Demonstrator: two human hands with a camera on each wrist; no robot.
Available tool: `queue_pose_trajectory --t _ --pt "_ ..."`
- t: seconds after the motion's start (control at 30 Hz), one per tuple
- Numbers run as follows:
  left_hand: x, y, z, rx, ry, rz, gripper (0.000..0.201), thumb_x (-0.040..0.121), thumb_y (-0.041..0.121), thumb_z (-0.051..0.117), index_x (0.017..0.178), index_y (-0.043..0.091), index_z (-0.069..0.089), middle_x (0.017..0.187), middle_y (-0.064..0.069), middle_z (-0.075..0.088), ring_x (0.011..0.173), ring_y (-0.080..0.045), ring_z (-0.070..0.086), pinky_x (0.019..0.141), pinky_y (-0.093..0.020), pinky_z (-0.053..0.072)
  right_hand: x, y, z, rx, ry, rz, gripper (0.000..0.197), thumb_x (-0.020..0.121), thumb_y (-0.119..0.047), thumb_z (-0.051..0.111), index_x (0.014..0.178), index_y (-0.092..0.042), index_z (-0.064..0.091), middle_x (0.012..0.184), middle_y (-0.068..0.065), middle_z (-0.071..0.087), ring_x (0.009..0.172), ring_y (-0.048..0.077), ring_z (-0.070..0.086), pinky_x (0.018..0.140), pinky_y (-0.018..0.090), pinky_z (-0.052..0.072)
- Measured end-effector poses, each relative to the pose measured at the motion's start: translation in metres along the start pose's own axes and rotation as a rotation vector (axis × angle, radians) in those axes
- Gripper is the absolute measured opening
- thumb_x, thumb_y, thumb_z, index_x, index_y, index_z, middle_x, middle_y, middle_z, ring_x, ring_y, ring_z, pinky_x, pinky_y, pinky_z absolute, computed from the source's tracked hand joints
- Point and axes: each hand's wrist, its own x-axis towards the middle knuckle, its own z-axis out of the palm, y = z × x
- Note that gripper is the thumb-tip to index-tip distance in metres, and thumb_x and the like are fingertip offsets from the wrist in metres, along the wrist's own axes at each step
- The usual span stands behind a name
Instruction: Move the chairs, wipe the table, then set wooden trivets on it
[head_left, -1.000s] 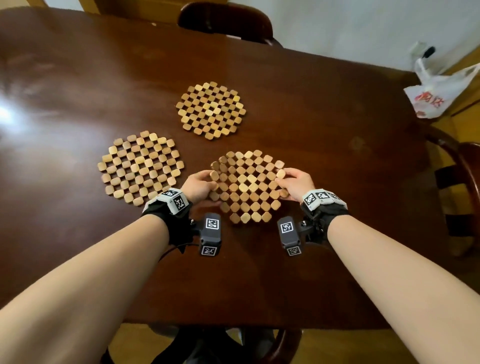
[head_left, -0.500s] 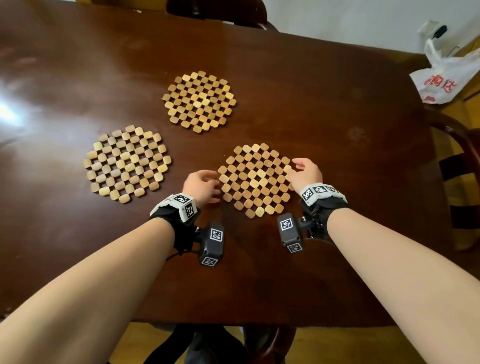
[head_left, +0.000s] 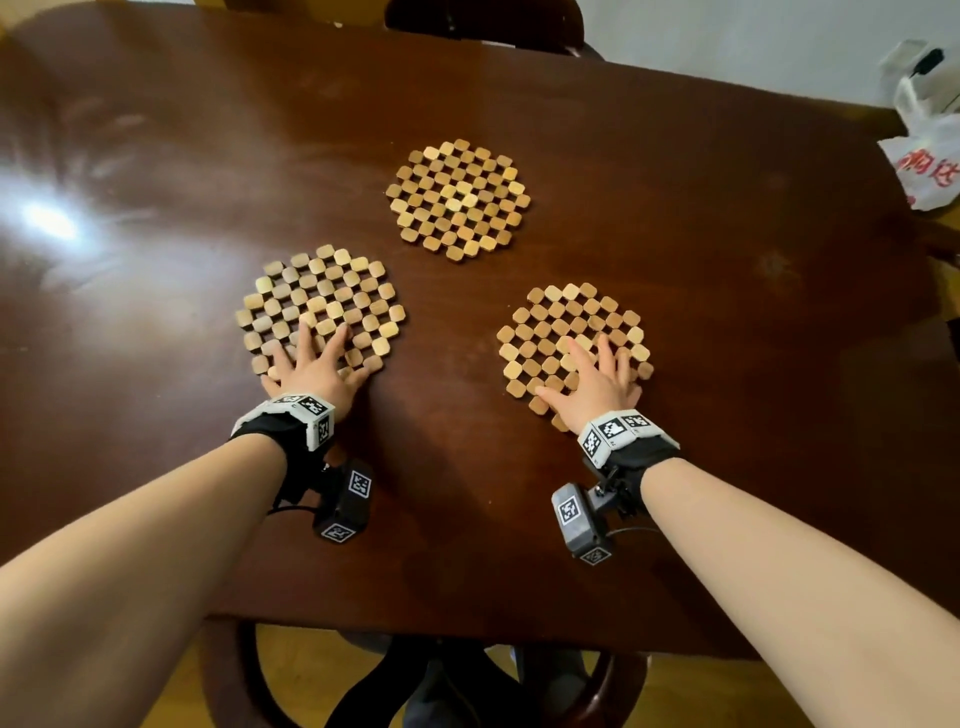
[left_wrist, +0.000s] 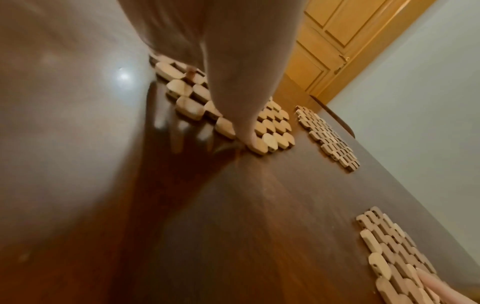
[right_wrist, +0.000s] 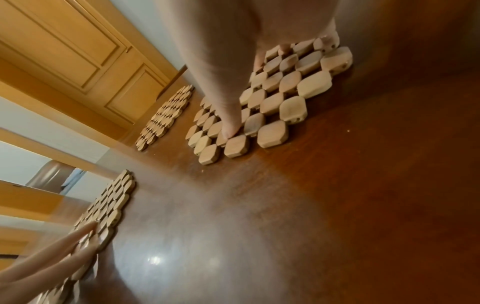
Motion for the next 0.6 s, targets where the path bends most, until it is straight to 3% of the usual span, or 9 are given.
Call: queue_pose_trajectory --t 0.1,0.3,0.6 --pt "-0.01 0.0 0.005 -0.02 -0.048 0.006 0.065 0.092 0.055 0.043 0.146 0.049 0.007 0.16 0.005 -0.008 0.145 -0.035 -0.011 0.117 -0.056 0.005 0.0 0.001 0.002 0.007 0.007 0.01 0.079 0.082 -0.053 0.064 0.147 -0.043 0.022 0.161 -0.005 -0.003 0.147 0.028 -0.009 0.116 0.058 0.009" --pt "-0.009 0.001 -0.001 -0.073 -0.104 -0.001 0.063 0.093 0.053 0.043 0.146 0.051 0.008 0.16 0.006 -0.009 0.145 -0.033 -0.013 0.117 -0.056 0.005 0.007 -0.009 0.001 0.013 0.015 0.027 0.079 0.082 -0.055 0.063 0.148 -0.043 0.021 0.161 -0.004 -0.002 0.148 0.027 -0.01 0.116 0.059 0.008" --pt "-0.01 0.001 0.002 -0.057 -0.071 0.014 0.063 0.093 0.054 0.042 0.146 0.049 0.009 0.16 0.004 -0.008 0.145 -0.035 -0.012 0.118 -0.052 0.004 0.016 -0.019 -0.003 0.016 0.022 0.04 0.078 0.08 -0.052 0.067 0.147 -0.042 0.026 0.161 -0.004 0.002 0.148 0.027 -0.007 0.115 0.058 0.009"
